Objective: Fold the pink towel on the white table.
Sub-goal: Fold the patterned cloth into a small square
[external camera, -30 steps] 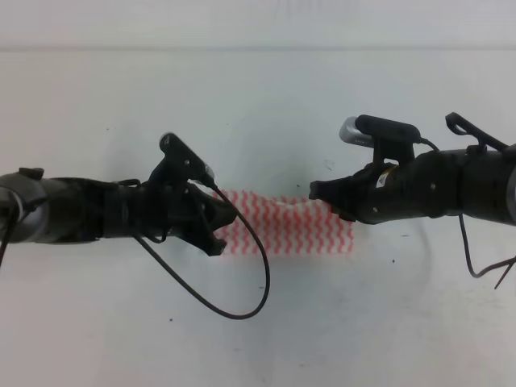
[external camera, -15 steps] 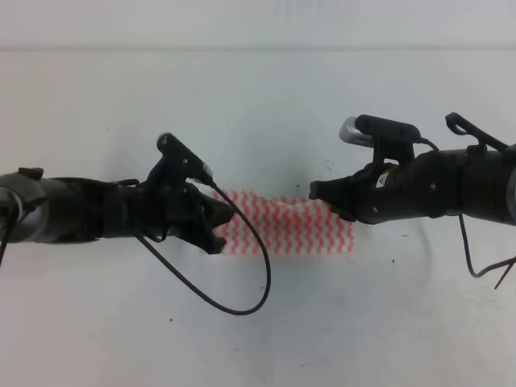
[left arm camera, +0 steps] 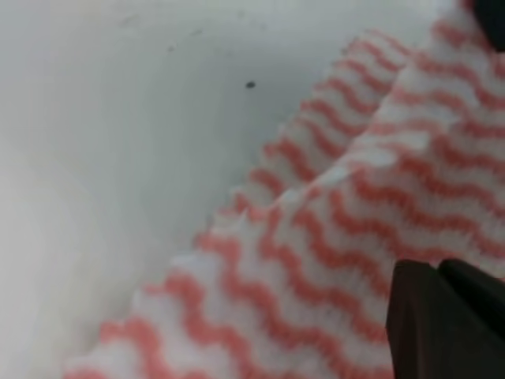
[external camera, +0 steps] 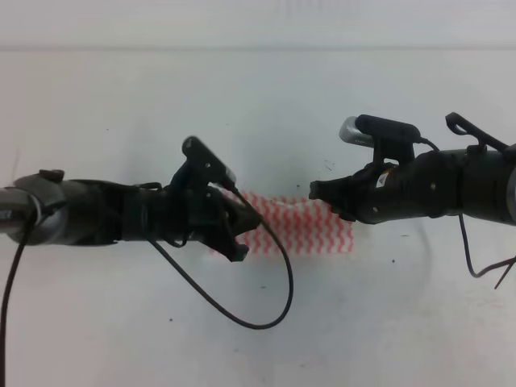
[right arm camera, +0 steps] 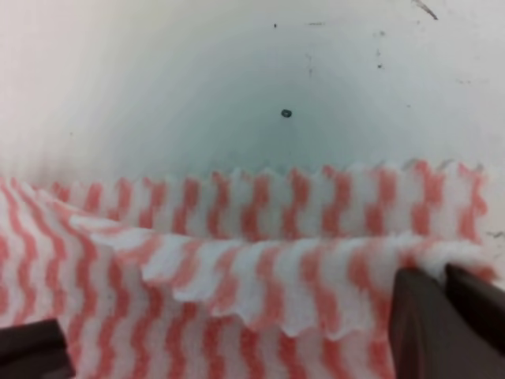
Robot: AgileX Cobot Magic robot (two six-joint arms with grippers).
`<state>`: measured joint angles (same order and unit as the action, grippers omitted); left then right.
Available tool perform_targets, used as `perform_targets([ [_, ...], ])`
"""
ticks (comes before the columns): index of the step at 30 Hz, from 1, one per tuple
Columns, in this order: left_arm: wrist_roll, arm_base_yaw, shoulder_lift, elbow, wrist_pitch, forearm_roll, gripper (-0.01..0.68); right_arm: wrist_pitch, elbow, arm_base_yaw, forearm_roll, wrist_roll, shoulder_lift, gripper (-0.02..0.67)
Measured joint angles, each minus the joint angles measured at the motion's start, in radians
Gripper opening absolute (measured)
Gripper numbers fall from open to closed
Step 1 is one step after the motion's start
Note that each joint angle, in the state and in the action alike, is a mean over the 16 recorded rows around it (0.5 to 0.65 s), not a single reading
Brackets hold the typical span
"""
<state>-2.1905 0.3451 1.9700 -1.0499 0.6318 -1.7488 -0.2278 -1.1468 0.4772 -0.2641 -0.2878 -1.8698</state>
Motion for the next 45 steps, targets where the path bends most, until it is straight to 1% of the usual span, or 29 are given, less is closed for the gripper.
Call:
perform_targets([
  [8,-0.004,0.030,0.004,-0.032,-0.032,0.001,-0.003,0.000,0.000,0.000,0.000,0.001,0.001,-0.016],
  [24,-0.019,0.088,0.110,-0.121,0.004,0.002,-0.003,0.000,0.000,0.000,0.000,0.003,0.003,-0.016],
  [31,-0.018,0.099,0.133,-0.166,-0.001,0.001,-0.003,-0.002,0.000,0.000,0.000,0.003,0.003,-0.016],
  [38,-0.020,0.100,0.137,-0.184,-0.011,0.001,-0.003,-0.002,0.000,0.000,0.000,0.003,0.003,-0.015],
  [42,-0.021,0.100,0.137,-0.189,-0.017,0.001,-0.003,-0.002,0.000,0.000,0.000,0.003,0.002,0.004],
  [45,-0.021,0.100,0.137,-0.191,-0.021,0.001,-0.003,-0.002,0.000,0.000,-0.001,0.003,0.002,0.032],
])
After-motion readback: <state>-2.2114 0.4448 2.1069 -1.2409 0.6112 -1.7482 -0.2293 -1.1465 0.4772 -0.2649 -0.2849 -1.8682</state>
